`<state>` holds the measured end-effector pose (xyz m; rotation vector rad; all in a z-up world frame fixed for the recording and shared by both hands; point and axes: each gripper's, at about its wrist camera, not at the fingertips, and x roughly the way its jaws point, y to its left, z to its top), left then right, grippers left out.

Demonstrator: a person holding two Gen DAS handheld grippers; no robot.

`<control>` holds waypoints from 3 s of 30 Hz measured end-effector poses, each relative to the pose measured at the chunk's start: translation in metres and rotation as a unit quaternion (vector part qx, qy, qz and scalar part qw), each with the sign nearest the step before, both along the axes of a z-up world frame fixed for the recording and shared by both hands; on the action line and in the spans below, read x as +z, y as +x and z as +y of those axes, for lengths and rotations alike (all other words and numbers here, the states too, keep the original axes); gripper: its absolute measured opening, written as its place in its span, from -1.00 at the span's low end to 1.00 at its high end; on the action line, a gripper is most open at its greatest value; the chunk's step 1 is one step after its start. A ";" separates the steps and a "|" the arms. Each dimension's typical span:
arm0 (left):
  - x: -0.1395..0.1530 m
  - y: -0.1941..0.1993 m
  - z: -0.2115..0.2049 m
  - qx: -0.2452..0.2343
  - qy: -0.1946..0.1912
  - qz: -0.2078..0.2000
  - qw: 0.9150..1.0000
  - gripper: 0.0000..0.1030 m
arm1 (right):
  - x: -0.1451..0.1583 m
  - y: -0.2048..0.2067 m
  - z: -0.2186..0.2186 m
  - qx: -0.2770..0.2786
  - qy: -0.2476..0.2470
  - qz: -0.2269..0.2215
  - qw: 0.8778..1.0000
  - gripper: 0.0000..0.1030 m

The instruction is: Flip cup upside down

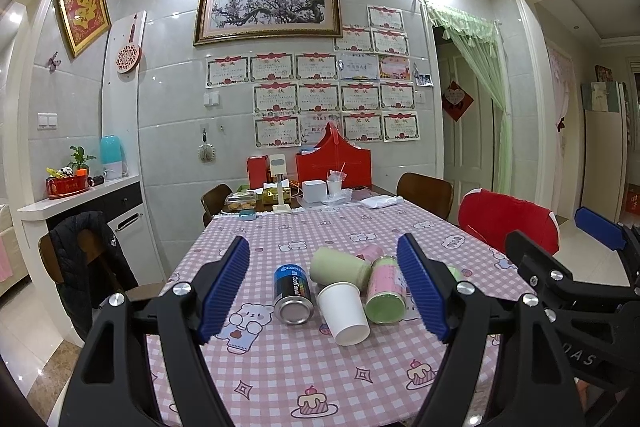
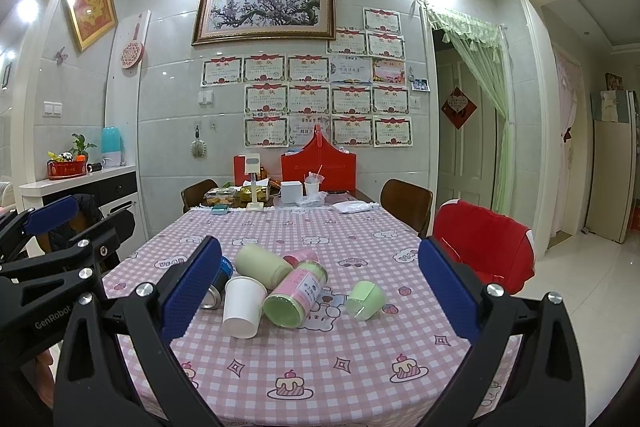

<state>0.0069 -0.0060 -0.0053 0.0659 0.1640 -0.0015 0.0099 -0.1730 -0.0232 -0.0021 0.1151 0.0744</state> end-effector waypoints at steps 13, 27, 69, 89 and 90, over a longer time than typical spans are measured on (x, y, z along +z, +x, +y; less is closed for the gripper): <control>-0.011 0.015 0.002 0.006 0.003 0.024 1.000 0.46 | -0.009 0.017 -0.001 0.000 -0.005 0.018 1.000 0.85; -0.050 0.064 0.015 -0.011 -0.016 0.100 0.995 0.46 | -0.039 0.054 0.006 -0.004 -0.010 0.063 0.998 0.85; -0.176 0.236 -0.015 -0.037 -0.033 0.333 0.942 0.22 | -0.133 0.175 -0.025 -0.004 0.053 0.237 0.970 0.85; -0.173 0.150 0.009 -0.072 -0.028 0.341 0.937 0.16 | -0.117 0.126 0.004 0.025 0.036 0.233 0.972 0.85; -0.173 0.147 0.008 -0.074 -0.030 0.342 0.936 0.16 | -0.117 0.123 0.006 0.028 0.036 0.234 0.971 0.85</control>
